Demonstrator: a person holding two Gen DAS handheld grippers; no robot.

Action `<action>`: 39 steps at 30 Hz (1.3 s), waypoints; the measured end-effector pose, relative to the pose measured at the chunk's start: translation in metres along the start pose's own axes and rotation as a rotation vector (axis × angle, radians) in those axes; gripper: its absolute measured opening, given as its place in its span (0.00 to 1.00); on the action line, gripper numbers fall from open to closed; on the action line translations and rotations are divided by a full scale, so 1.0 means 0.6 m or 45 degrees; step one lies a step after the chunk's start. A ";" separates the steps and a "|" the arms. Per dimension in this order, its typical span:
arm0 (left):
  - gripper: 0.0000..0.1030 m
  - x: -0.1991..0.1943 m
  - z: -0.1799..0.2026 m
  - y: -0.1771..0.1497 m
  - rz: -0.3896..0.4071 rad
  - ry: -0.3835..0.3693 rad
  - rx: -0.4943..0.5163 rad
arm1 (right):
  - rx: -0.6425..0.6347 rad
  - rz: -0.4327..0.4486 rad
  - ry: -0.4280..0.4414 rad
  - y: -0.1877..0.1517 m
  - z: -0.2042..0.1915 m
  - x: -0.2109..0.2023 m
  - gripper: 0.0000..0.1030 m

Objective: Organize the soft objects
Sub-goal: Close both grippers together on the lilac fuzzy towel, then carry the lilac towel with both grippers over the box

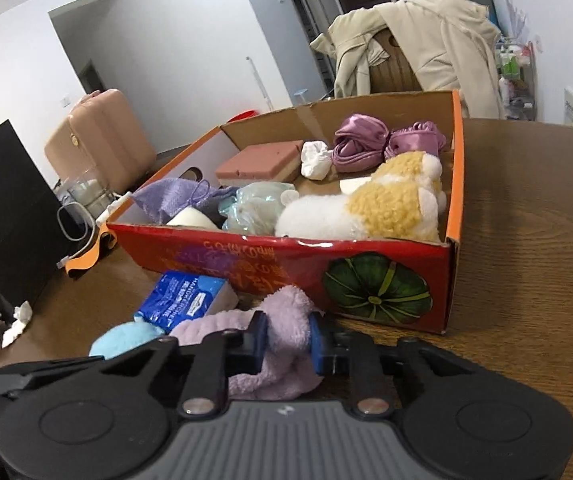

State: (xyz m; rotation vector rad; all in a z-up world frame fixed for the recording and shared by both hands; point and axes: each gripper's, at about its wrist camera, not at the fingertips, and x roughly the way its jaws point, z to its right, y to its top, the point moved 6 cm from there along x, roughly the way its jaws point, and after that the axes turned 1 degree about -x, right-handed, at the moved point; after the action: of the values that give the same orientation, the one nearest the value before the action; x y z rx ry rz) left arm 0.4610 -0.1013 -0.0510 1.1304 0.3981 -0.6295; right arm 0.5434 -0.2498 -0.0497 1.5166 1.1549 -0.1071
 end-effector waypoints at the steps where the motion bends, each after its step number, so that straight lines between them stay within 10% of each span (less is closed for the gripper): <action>1: 0.25 -0.006 0.004 0.001 0.003 -0.005 0.013 | -0.016 0.008 -0.014 0.002 -0.006 -0.004 0.19; 14: 0.24 -0.264 0.056 -0.060 0.156 -0.284 0.153 | 0.105 0.443 -0.041 -0.107 -0.172 -0.289 0.18; 26: 0.24 -0.479 0.041 -0.089 0.294 -0.400 0.311 | 0.088 0.661 -0.051 -0.209 -0.343 -0.419 0.18; 39: 0.24 -0.480 0.008 -0.023 0.378 -0.464 0.268 | -0.034 0.631 -0.152 -0.155 -0.398 -0.397 0.18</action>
State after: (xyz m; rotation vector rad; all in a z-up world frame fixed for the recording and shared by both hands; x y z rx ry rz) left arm 0.2325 -0.0343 0.1116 1.2153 -0.1500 -0.6073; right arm 0.2357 -0.2141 0.1130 1.7049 0.6591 0.1520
